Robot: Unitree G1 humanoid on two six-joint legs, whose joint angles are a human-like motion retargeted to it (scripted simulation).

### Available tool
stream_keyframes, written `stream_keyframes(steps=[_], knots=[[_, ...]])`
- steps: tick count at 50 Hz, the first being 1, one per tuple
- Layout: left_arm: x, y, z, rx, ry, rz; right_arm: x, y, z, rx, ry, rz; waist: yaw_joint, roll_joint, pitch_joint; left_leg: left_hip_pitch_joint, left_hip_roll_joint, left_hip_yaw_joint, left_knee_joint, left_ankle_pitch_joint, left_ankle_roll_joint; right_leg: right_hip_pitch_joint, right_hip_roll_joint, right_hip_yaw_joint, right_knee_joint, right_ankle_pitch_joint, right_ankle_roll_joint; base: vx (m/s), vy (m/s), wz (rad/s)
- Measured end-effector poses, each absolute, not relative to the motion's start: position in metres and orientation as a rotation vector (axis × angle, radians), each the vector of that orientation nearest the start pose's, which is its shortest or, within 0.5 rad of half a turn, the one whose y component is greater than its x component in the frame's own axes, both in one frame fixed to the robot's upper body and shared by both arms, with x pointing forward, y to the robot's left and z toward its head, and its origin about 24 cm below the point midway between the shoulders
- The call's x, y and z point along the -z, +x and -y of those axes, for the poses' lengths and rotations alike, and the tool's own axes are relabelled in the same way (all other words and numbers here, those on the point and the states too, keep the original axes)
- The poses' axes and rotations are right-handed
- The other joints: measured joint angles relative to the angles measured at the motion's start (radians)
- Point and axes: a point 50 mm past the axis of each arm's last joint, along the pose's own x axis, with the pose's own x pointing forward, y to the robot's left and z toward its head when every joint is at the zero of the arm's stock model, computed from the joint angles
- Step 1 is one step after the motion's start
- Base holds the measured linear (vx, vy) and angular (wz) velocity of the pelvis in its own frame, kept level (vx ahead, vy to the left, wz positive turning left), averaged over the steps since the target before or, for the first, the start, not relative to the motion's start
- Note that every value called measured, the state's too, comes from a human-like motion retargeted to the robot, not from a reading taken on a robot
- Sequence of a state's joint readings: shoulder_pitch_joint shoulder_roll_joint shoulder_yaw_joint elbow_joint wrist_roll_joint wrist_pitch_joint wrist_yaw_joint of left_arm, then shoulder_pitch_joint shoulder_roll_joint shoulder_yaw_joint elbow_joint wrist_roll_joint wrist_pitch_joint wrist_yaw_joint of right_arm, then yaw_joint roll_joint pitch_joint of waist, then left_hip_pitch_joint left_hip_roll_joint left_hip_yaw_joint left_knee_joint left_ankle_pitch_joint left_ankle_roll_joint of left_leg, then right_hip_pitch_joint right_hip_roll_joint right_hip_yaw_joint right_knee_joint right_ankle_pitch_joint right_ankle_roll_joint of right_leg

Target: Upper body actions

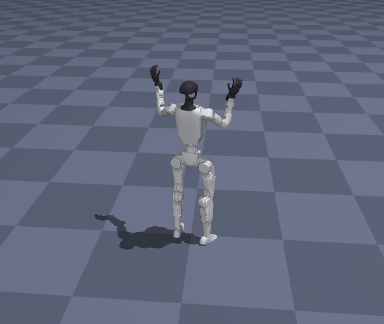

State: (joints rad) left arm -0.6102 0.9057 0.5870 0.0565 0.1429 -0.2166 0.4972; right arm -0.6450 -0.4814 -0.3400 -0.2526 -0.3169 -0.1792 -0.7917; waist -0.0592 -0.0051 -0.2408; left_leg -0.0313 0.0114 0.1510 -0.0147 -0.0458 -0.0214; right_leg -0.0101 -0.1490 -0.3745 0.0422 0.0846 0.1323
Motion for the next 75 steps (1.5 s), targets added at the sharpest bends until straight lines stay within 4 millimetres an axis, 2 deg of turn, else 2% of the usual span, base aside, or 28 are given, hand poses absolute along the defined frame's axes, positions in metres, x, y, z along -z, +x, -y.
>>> stream_keyframes(steps=[3,10,17,20,23,30,35,40,45,51,58,63,68,75], knots=[[-0.362,0.184,-0.357,-1.161,0.647,1.225,-0.318,0.227,0.256,1.035,-0.222,1.338,-0.001,0.002,-0.001,0.000,0.000,0.001,0.000,-0.001,0.000,-0.001,0.000,0.001,0.001,0.000,0.000,0.00,0.00,0.00],[-0.352,0.161,-0.374,-1.333,0.508,1.292,-0.316,0.227,0.265,1.068,-0.160,1.322,-0.001,0.006,-0.001,-0.002,-0.001,0.000,0.000,0.000,0.000,-0.002,-0.003,0.002,0.001,-0.001,0.002,0.00,0.00,0.00],[-0.352,0.158,-0.379,-1.316,0.505,1.290,-0.321,0.229,0.263,1.031,-0.131,1.342,0.002,0.005,-0.002,-0.001,-0.002,-0.004,-0.001,0.001,0.000,0.001,-0.005,0.000,0.001,-0.002,0.004,0.00,0.00,0.00],[-0.358,0.161,-0.372,-1.275,0.608,1.288,-0.327,0.226,0.259,1.012,-0.180,1.384,0.005,0.002,-0.003,-0.001,-0.004,-0.007,-0.001,0.001,0.001,0.003,-0.006,-0.002,0.001,-0.003,0.005,0.00,0.00,0.00],[-0.368,0.163,-0.359,-1.227,0.786,1.285,-0.336,0.219,0.251,1.002,-0.286,1.460,0.006,-0.002,-0.003,-0.002,-0.005,-0.012,-0.001,0.002,0.001,0.006,-0.007,-0.005,0.001,-0.004,0.006,0.00,0.00,0.00],[-0.386,0.173,-0.315,-1.047,1.188,1.366,-0.354,0.194,0.218,0.974,-0.646,1.729,0.004,-0.007,-0.004,-0.003,-0.006,-0.019,-0.001,0.004,0.002,0.009,-0.008,-0.009,0.001,-0.005,0.008,0.00,0.00,0.00],[-0.389,0.178,-0.299,-1.001,1.270,1.410,-0.358,0.182,0.201,0.974,-0.790,1.864,0.006,-0.006,0.001,-0.001,-0.004,-0.016,-0.001,0.003,0.002,0.009,-0.007,-0.006,0.002,-0.005,0.008,0.00,0.00,0.00],[-0.386,0.184,-0.305,-1.031,1.161,1.400,-0.360,0.181,0.195,0.940,-0.778,1.890,0.007,-0.006,0.003,0.000,-0.002,-0.012,-0.001,0.003,0.002,0.006,-0.007,-0.003,0.003,-0.003,0.008,0.00,0.00,0.00],[-0.377,0.189,-0.326,-1.090,0.925,1.345,-0.358,0.183,0.204,0.967,-0.759,1.850,0.006,-0.007,0.000,-0.002,0.000,-0.010,-0.002,0.004,0.001,0.002,-0.007,-0.001,0.004,-0.003,0.009,0.00,0.00,0.00],[-0.361,0.195,-0.351,-1.148,0.568,1.290,-0.348,0.192,0.227,1.007,-0.627,1.715,0.009,-0.009,-0.002,-0.001,0.001,-0.011,-0.002,0.003,0.001,0.004,-0.007,-0.002,0.004,-0.004,0.010,0.00,0.00,0.00],[-0.342,0.191,-0.379,-1.269,0.298,1.224,-0.328,0.208,0.266,1.101,-0.423,1.485,0.010,-0.013,-0.007,-0.001,0.001,-0.012,-0.003,0.002,0.001,0.004,-0.007,-0.002,0.004,-0.006,0.011,0.00,0.00,0.00],[-0.328,0.191,-0.393,-1.301,0.102,1.201,-0.313,0.220,0.285,1.133,-0.268,1.352,0.011,-0.013,-0.008,0.001,0.001,-0.010,-0.003,0.001,0.001,0.005,-0.006,0.000,0.005,-0.006,0.011,0.00,0.00,0.00],[-0.321,0.185,-0.402,-1.333,0.082,1.189,-0.306,0.225,0.292,1.138,-0.213,1.300,0.009,-0.012,-0.008,0.003,0.002,-0.009,-0.003,0.000,0.001,0.005,-0.006,0.002,0.004,-0.007,0.011,0.00,0.00,0.00],[-0.325,0.183,-0.398,-1.344,0.187,1.191,-0.313,0.223,0.285,1.126,-0.275,1.346,0.007,-0.012,-0.007,0.004,0.002,-0.008,-0.003,0.000,0.001,0.005,-0.006,0.003,0.005,-0.006,0.011,0.00,0.00,0.00]])
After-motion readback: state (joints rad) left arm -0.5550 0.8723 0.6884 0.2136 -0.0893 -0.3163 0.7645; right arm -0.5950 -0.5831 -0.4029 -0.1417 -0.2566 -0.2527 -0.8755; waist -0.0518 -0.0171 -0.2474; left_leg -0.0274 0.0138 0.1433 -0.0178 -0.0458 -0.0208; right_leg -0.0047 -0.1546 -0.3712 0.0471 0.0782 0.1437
